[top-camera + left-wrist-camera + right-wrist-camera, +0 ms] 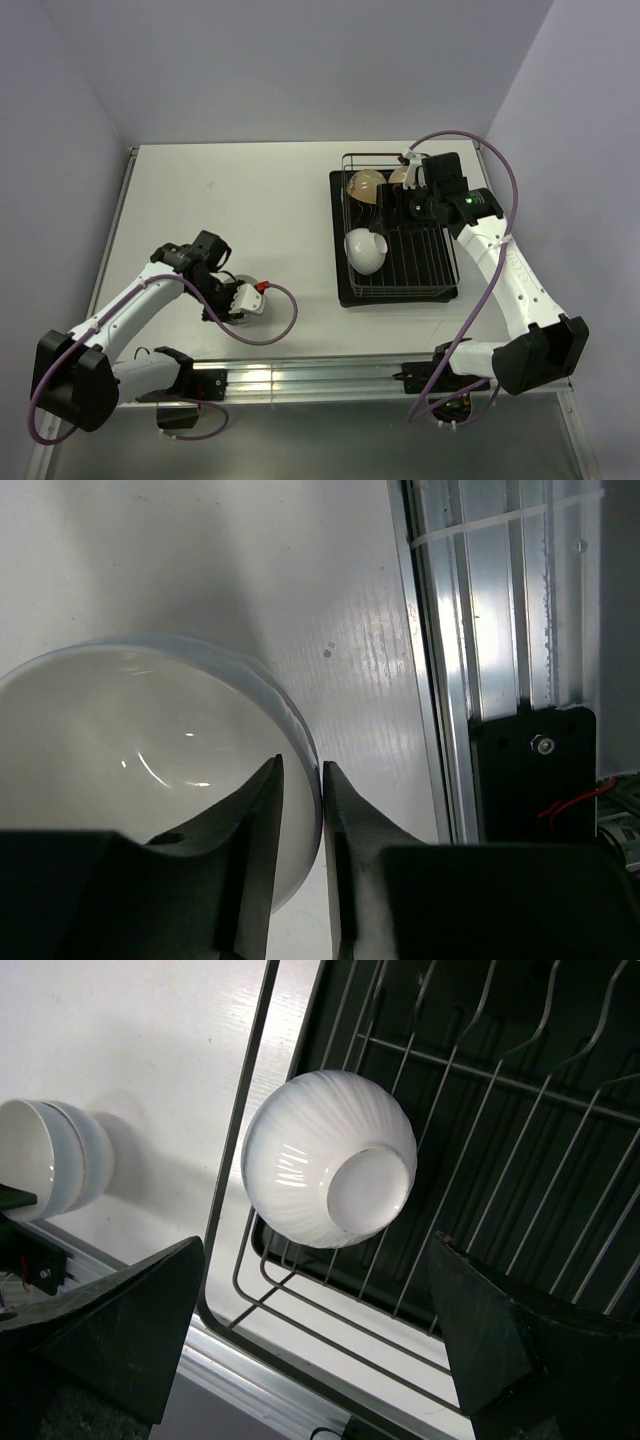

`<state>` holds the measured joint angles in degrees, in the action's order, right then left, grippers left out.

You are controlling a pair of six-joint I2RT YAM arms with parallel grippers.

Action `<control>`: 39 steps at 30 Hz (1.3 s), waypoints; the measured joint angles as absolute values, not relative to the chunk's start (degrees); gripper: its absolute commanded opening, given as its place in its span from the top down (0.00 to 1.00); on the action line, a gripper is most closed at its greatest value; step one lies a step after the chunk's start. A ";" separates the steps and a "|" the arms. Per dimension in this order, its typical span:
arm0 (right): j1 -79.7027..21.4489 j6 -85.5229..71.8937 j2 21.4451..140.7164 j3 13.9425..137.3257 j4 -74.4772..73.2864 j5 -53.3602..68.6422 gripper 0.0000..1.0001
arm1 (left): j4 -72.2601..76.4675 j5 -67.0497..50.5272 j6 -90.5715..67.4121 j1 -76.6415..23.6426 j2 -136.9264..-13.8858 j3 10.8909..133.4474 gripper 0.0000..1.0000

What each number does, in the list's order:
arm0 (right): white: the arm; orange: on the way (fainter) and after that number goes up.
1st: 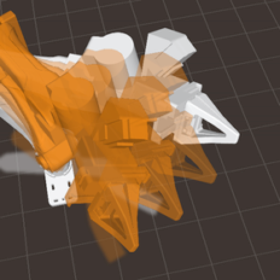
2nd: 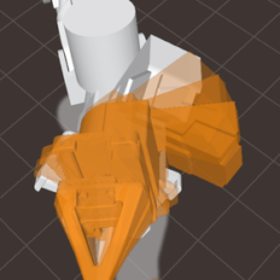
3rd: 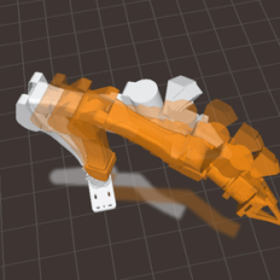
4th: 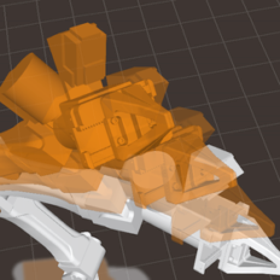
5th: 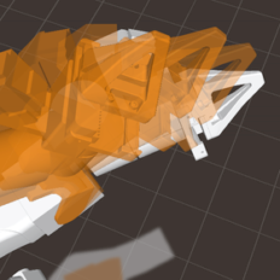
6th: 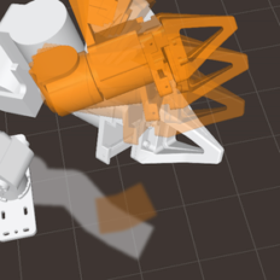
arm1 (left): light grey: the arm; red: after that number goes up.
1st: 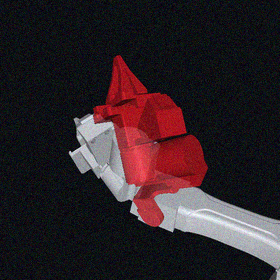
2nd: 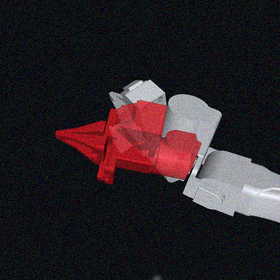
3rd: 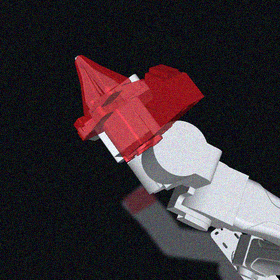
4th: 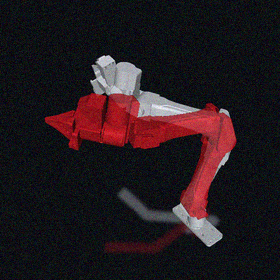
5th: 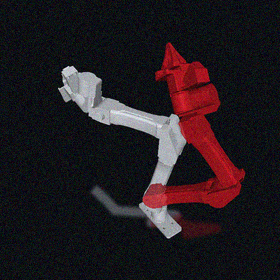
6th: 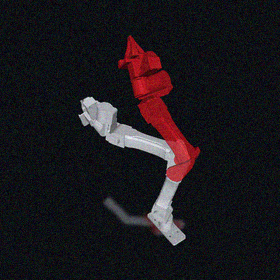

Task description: Load the bowls into the dish rack

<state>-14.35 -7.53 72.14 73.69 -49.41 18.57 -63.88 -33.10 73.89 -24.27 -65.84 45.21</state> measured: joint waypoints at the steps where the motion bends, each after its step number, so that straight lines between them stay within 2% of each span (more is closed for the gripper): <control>1: -14.35 -7.53 72.14 73.69 -49.41 18.57 0.00 | -64.01 -33.10 73.84 -24.32 -65.84 45.21 0.75; 3: -14.35 -7.53 72.14 73.69 -49.41 18.61 0.00 | -64.27 -33.10 73.71 -24.36 -65.84 45.23 0.78; 8: -14.31 -7.55 72.14 73.69 -49.39 19.59 0.00 | -65.36 -32.47 72.18 -25.08 -65.58 46.06 1.00; 24: -11.40 -10.07 67.96 74.76 -46.92 23.53 0.00 | -66.15 -32.84 61.49 -27.16 -64.79 58.89 1.00; 33: -7.33 -15.97 66.92 75.35 -42.76 29.04 0.00 | -45.80 -30.81 43.40 -33.04 -59.90 62.54 1.00; 39: -6.50 -21.08 65.19 75.35 -38.81 33.71 0.00 | -26.26 -22.63 33.28 -41.89 -60.75 61.41 1.00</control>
